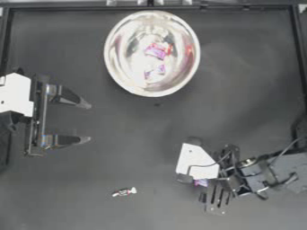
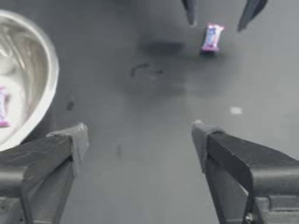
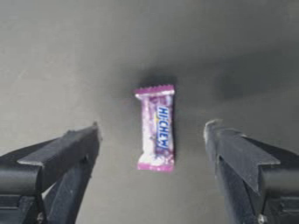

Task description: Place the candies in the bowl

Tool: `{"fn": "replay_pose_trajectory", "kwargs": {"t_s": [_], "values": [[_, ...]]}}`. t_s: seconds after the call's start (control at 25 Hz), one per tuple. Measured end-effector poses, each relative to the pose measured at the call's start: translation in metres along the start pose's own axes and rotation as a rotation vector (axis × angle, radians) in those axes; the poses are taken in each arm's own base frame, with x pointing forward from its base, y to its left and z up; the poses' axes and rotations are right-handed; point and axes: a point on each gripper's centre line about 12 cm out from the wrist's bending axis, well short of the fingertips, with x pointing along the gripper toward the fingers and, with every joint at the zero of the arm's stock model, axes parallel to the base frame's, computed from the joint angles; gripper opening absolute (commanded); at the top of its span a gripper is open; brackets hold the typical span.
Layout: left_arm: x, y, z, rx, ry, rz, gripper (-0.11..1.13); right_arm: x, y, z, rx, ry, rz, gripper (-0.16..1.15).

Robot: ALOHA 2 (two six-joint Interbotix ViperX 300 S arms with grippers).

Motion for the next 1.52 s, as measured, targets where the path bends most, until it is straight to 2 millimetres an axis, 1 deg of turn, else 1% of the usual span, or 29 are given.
{"fn": "replay_pose_trajectory", "kwargs": {"t_s": [0.4,0.52,0.64,0.76,0.96,1.0,1.04,1.32,1.44,1.52], "values": [[0.0,-0.001,0.001,-0.008,-0.004,-0.002,1.01,0.018,-0.002,-0.004,-0.019,0.037,-0.038,0.99],[0.0,0.0,0.0,-0.009,-0.002,-0.001,1.01,0.02,-0.002,-0.005,-0.018,0.043,-0.043,0.99],[0.0,0.0,0.001,-0.009,-0.004,-0.001,1.01,0.023,-0.003,-0.006,-0.02,0.048,-0.047,0.96],[0.0,0.0,0.001,-0.013,-0.004,-0.002,1.01,0.023,-0.003,-0.006,-0.019,0.049,-0.047,0.86],[0.0,0.0,0.0,-0.02,-0.001,-0.003,1.01,0.023,-0.004,-0.007,-0.019,0.053,-0.052,0.46],[0.0,0.0,0.0,-0.021,-0.003,-0.003,1.01,0.023,-0.004,-0.007,-0.019,0.054,-0.053,0.42],[0.0,0.0,0.0,-0.021,-0.003,-0.003,1.01,0.023,-0.003,-0.007,-0.02,0.054,-0.053,0.4],[0.0,0.0,0.001,-0.024,-0.005,-0.003,1.01,0.023,-0.004,-0.007,-0.022,0.058,-0.059,0.41],[0.0,0.0,0.0,-0.024,-0.003,-0.003,1.01,0.021,-0.004,-0.006,-0.031,0.066,-0.069,0.41],[0.0,0.0,0.0,-0.023,-0.003,-0.003,1.01,0.017,-0.006,-0.003,-0.05,0.06,-0.093,0.41]]}}
